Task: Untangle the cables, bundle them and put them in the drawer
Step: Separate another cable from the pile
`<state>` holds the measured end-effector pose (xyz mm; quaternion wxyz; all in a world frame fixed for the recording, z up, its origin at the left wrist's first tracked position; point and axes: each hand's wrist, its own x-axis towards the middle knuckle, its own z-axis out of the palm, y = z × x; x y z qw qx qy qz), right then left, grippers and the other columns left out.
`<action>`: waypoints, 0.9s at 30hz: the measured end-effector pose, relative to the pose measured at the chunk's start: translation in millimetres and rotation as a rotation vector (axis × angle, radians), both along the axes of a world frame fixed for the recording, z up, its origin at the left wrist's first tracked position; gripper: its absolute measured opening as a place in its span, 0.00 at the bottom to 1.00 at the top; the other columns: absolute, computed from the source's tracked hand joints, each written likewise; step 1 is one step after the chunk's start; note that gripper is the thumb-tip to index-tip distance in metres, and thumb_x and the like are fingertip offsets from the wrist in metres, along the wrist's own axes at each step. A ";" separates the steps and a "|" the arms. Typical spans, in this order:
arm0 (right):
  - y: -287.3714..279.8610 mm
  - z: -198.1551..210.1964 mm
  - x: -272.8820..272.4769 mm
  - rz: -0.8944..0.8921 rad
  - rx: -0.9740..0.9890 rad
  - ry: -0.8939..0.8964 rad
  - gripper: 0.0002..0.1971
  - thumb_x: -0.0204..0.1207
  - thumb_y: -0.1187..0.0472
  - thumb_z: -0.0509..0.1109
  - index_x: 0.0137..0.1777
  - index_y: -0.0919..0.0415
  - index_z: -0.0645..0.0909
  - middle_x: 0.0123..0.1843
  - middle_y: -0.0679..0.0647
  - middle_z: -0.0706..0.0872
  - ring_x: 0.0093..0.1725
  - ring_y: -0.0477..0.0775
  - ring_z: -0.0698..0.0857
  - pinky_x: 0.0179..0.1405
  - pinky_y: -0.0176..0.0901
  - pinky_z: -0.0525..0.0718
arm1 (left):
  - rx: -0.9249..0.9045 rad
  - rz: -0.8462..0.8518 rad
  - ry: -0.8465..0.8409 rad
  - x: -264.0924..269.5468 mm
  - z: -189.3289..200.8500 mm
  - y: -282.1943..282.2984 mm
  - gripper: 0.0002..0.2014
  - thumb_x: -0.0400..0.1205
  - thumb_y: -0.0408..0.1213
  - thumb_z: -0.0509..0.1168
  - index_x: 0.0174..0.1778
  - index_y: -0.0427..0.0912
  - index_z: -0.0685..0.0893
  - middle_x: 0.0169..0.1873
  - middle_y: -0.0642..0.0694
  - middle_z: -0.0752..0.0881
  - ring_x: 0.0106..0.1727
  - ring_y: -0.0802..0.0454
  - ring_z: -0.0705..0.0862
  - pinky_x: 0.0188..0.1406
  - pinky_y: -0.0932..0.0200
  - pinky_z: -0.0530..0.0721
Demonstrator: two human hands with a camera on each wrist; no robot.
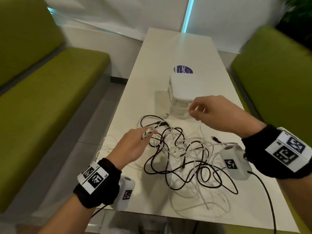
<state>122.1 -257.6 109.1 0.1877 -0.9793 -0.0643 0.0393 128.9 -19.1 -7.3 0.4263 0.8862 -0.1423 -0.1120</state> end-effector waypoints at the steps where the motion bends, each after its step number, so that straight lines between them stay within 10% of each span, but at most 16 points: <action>1: -2.4 -0.2 -5.0 0.009 -0.023 0.008 0.04 0.82 0.52 0.67 0.48 0.48 0.83 0.40 0.46 0.87 0.39 0.44 0.83 0.39 0.41 0.79 | -0.007 0.003 -0.004 -0.2 -2.0 0.1 0.13 0.89 0.45 0.55 0.58 0.57 0.85 0.25 0.50 0.69 0.25 0.53 0.67 0.26 0.62 0.64; 12: 1.1 -89.6 -37.2 0.167 -0.375 0.456 0.08 0.80 0.58 0.66 0.52 0.56 0.87 0.51 0.52 0.89 0.54 0.54 0.86 0.53 0.46 0.83 | 0.064 -0.044 0.030 -13.9 -14.0 -10.8 0.16 0.88 0.48 0.56 0.66 0.50 0.84 0.26 0.47 0.73 0.27 0.50 0.68 0.28 0.63 0.66; 20: -14.5 -44.3 -51.4 -0.030 -0.078 -0.096 0.13 0.84 0.44 0.60 0.43 0.46 0.82 0.28 0.44 0.82 0.32 0.50 0.81 0.33 0.46 0.76 | 0.012 -0.028 0.052 -17.2 -15.3 -3.4 0.12 0.89 0.41 0.58 0.57 0.53 0.88 0.22 0.47 0.73 0.23 0.60 0.73 0.27 0.65 0.67; 24: -20.6 -26.8 -84.4 0.106 -0.221 0.449 0.18 0.76 0.31 0.63 0.52 0.42 0.84 0.27 0.41 0.80 0.26 0.37 0.81 0.32 0.34 0.78 | -0.014 -0.017 0.064 -17.9 -17.4 -4.4 0.12 0.88 0.45 0.58 0.56 0.55 0.88 0.23 0.56 0.72 0.23 0.59 0.71 0.27 0.62 0.66; 27: -20.3 -61.4 -102.0 0.224 -0.381 0.780 0.34 0.68 0.28 0.71 0.72 0.40 0.73 0.47 0.40 0.84 0.43 0.41 0.84 0.48 0.43 0.81 | -0.040 -0.028 0.072 -19.1 -21.3 -5.7 0.12 0.88 0.48 0.58 0.56 0.56 0.87 0.24 0.50 0.70 0.26 0.53 0.68 0.32 0.57 0.70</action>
